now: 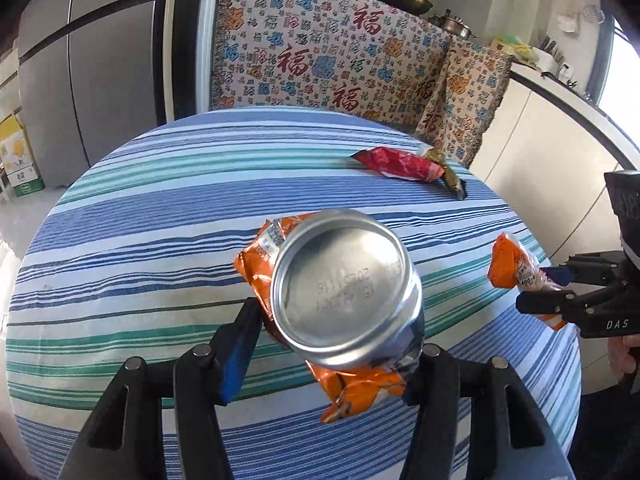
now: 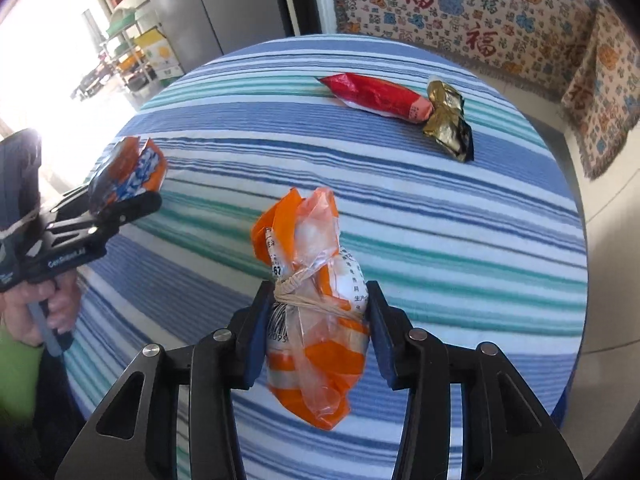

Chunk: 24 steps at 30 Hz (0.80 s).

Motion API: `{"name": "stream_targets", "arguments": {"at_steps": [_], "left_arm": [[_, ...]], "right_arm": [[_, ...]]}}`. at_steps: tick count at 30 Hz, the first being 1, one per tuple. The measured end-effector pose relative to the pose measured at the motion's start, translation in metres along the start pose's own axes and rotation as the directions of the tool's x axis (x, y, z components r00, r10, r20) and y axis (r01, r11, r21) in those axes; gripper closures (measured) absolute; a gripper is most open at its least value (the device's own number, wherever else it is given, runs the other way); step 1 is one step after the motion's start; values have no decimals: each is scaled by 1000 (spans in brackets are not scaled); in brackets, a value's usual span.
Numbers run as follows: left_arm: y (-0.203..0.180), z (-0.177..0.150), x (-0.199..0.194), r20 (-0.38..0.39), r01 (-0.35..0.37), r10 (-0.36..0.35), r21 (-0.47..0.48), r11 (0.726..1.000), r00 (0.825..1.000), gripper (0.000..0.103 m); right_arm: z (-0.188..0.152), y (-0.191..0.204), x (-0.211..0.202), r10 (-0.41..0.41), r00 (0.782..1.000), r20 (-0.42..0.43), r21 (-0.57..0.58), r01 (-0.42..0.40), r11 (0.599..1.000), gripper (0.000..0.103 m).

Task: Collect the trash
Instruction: 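Grasp the orange-and-white wrapper with the right tool while the left tool holds the can, then carry the can, chip bag and orange wrapper over the blue wastebasket with both tools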

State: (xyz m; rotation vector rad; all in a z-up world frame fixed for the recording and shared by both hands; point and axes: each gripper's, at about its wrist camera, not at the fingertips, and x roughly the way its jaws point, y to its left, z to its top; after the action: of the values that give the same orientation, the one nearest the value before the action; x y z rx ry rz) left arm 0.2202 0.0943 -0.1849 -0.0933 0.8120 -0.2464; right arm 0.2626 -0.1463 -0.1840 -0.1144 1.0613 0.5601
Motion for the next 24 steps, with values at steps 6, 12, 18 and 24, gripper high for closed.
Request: {"name": "stream_targets", "arguments": {"at_steps": [6, 12, 18, 24], "left_arm": [[-42, -7, -3, -5, 46, -46, 86, 995, 999, 45], [-79, -10, 5, -19, 28, -25, 145, 989, 1000, 45], [-103, -14, 9, -32, -4, 11, 186, 983, 999, 45], [-112, -18, 12, -45, -22, 33, 211, 977, 998, 45]], "right_arm": [[-34, -17, -17, -20, 999, 42, 58, 17, 998, 57], [-56, -32, -29, -10, 997, 74, 133, 0, 991, 57], [-69, -41, -38, -9, 996, 93, 180, -8, 984, 57], [-73, -39, -41, -14, 994, 108, 204, -9, 979, 57]]}}
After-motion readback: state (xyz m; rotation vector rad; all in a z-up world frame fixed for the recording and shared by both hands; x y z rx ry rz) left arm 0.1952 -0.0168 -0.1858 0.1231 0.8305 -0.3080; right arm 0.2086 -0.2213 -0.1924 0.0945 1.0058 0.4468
